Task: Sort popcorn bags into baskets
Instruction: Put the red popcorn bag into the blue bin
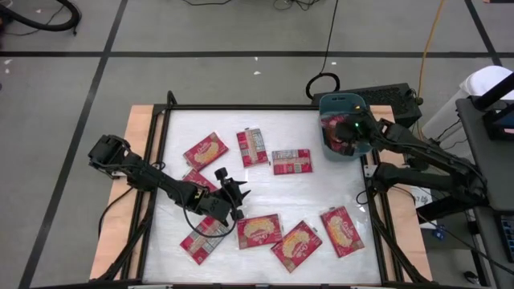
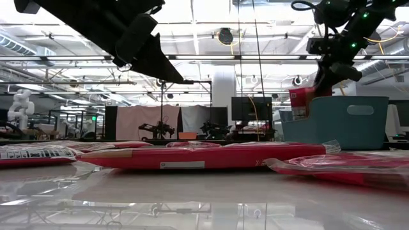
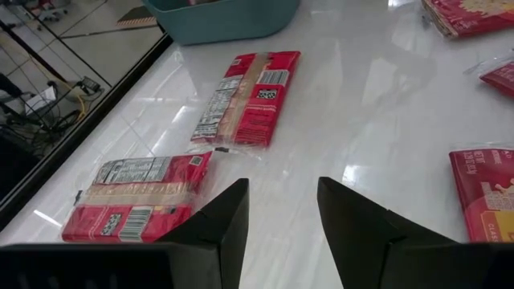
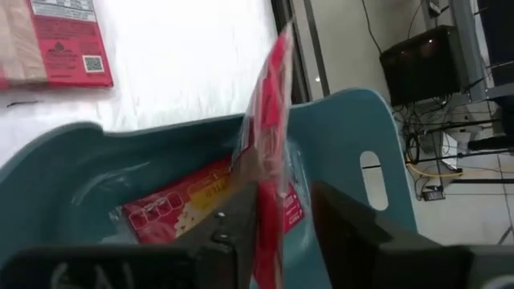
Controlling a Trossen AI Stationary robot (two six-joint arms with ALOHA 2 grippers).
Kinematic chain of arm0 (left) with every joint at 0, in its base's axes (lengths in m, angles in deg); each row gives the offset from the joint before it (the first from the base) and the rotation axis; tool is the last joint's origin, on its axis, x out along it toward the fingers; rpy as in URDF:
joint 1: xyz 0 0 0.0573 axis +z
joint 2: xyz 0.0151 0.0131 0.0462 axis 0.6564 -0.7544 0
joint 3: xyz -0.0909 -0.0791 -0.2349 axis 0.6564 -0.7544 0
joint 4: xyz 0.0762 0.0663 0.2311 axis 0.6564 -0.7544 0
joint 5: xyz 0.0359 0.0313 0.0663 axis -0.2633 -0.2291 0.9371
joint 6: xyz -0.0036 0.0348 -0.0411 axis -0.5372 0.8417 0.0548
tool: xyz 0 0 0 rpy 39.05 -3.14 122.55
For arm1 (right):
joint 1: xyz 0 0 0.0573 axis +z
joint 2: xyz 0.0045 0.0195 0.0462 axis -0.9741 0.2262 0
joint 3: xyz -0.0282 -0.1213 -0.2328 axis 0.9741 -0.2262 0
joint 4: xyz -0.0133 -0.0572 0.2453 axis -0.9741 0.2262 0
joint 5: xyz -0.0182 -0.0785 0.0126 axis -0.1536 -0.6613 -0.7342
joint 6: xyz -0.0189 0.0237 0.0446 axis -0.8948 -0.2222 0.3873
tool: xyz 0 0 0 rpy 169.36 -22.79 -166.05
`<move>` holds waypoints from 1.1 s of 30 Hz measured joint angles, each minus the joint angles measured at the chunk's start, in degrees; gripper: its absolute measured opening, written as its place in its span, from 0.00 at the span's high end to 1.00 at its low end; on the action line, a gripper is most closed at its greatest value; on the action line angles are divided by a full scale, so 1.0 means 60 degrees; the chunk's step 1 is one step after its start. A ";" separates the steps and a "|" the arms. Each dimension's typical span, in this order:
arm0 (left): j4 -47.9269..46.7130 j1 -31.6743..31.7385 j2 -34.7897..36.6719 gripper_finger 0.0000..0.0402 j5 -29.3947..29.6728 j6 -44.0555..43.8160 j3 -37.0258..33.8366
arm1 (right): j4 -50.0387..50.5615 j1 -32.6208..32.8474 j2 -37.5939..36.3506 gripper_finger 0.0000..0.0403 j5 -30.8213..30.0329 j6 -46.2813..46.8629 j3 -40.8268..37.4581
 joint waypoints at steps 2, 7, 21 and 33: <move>0.0000 0.0000 0.0000 0.62 0.0000 0.0008 0.0000 | 0.0283 0.0000 -0.0067 0.72 -0.0025 -0.0118 0.0000; -0.0002 0.0000 0.0000 0.62 0.0000 0.0007 -0.0004 | 0.1153 0.0004 -0.0072 0.72 -0.0285 0.0080 0.0000; -0.0002 0.0000 0.0000 0.62 -0.0600 -0.0015 -0.0004 | 0.1262 0.0004 -0.0072 0.71 -0.0688 0.0776 0.0128; 0.0069 0.0018 0.0000 0.62 -0.0623 -0.0004 -0.0004 | 0.1550 0.0243 -0.0087 0.72 -0.0731 0.1255 0.1201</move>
